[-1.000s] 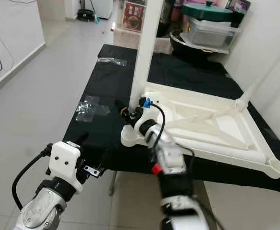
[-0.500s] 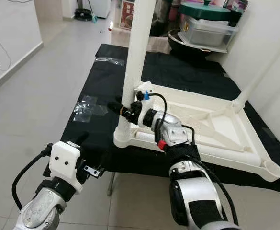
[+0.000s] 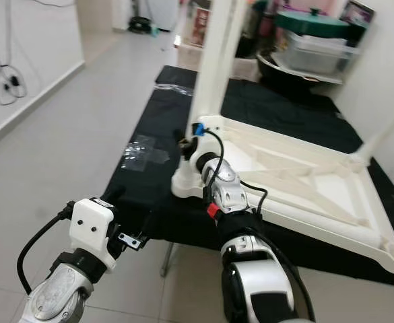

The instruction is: Building children table

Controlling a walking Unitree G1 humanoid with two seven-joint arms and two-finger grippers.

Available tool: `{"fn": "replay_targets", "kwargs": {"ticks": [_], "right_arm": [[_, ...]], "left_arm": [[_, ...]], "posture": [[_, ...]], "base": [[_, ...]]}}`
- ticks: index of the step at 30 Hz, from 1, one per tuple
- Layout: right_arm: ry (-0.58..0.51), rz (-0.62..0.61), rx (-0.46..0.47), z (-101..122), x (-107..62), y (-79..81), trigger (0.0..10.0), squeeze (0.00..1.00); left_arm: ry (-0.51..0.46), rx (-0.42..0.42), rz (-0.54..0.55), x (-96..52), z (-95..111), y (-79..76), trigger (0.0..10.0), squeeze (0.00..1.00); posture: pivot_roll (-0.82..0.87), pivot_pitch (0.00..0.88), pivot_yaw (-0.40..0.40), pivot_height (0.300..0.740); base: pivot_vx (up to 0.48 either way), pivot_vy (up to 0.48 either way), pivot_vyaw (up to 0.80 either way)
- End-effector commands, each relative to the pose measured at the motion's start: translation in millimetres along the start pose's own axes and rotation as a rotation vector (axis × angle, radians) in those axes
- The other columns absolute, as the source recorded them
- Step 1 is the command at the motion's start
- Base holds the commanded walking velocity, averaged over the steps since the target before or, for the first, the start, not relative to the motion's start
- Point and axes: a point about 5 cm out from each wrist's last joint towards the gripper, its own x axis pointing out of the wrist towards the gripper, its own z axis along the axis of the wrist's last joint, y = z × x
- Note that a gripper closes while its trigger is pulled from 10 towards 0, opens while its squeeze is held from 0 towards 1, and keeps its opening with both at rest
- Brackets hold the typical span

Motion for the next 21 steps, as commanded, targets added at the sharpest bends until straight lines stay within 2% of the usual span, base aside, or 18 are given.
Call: {"fn": "replay_targets", "kwargs": {"ticks": [1, 2, 5, 8, 9, 10, 11, 16, 17, 20, 21], "right_arm": [[0.055, -0.183, 0.036, -11.7, -6.7, -23.5, 0.0, 0.00], [0.060, -0.252, 0.062, -14.9, -10.9, -21.6, 0.0, 0.00], [0.059, -0.323, 0.083, -16.8, -17.8, -13.4, 0.0, 0.00], [0.078, -0.331, 0.116, -20.1, -20.9, -4.4, 0.0, 0.00], [0.087, -0.307, 0.165, -22.5, -22.4, 6.7, 1.8, 0.00], [0.090, -0.259, 0.193, -23.3, -23.1, 15.5, 10.0, 0.00], [0.088, -0.184, 0.231, -23.5, -23.0, 22.9, 10.0, 0.32], [0.085, -0.141, 0.251, -22.6, -23.9, 26.7, 10.0, 0.32], [0.057, -0.102, 0.240, -19.0, -23.3, 24.9, 10.0, 1.00], [0.057, -0.102, 0.240, -19.0, -23.3, 24.9, 10.0, 1.00], [0.026, 0.025, 0.253, -15.3, -20.7, 22.2, 10.0, 0.45]], "left_arm": [[0.009, -0.001, -0.016, -0.3, -3.3, -1.7, 10.0, 0.00], [0.011, -0.001, -0.016, -0.5, -3.7, -1.5, 10.0, 0.00], [0.012, -0.001, -0.015, -0.4, -3.7, -1.2, 10.0, 0.00], [0.011, -0.001, -0.014, -0.1, -3.3, -1.1, 10.0, 0.00], [0.010, 0.000, -0.012, 0.0, -3.2, -1.0, 10.0, 0.00], [0.010, 0.002, -0.011, -0.1, -3.4, -1.1, 10.0, 0.00], [0.011, 0.003, -0.009, -0.6, -3.9, -1.0, 10.0, 0.00], [0.012, 0.004, -0.008, -1.0, -4.3, -1.0, 10.0, 0.00], [0.012, 0.003, -0.007, -1.4, -4.7, -0.8, 10.0, 0.00], [0.012, 0.003, -0.007, -1.4, -4.7, -0.8, 10.0, 0.00], [0.012, 0.002, -0.008, -1.2, -4.8, -1.2, 10.0, 0.00]], "posture": [[0.09, 0.041, -0.140, 0.740], [0.09, 0.045, -0.139, 0.740], [0.10, 0.046, -0.142, 0.740], [0.10, 0.043, -0.143, 0.740], [0.10, 0.035, -0.150, 0.740], [0.11, 0.028, -0.152, 0.740], [0.11, 0.021, -0.150, 0.740], [0.11, 0.017, -0.149, 0.740], [0.10, 0.012, -0.149, 0.740], [0.10, 0.012, -0.149, 0.740], [0.10, 0.011, -0.147, 0.740]], "base": [[0.000, 0.000, 0.00], [0.000, 0.000, 0.00], [0.000, 0.000, 0.00], [0.000, 0.000, 0.00], [0.000, 0.000, 0.00], [0.000, 0.000, 0.00], [0.000, 0.000, 0.00], [0.000, 0.000, 0.00], [0.000, 0.000, 0.00], [0.000, 0.000, 0.00], [0.000, 0.000, 0.00]]}}
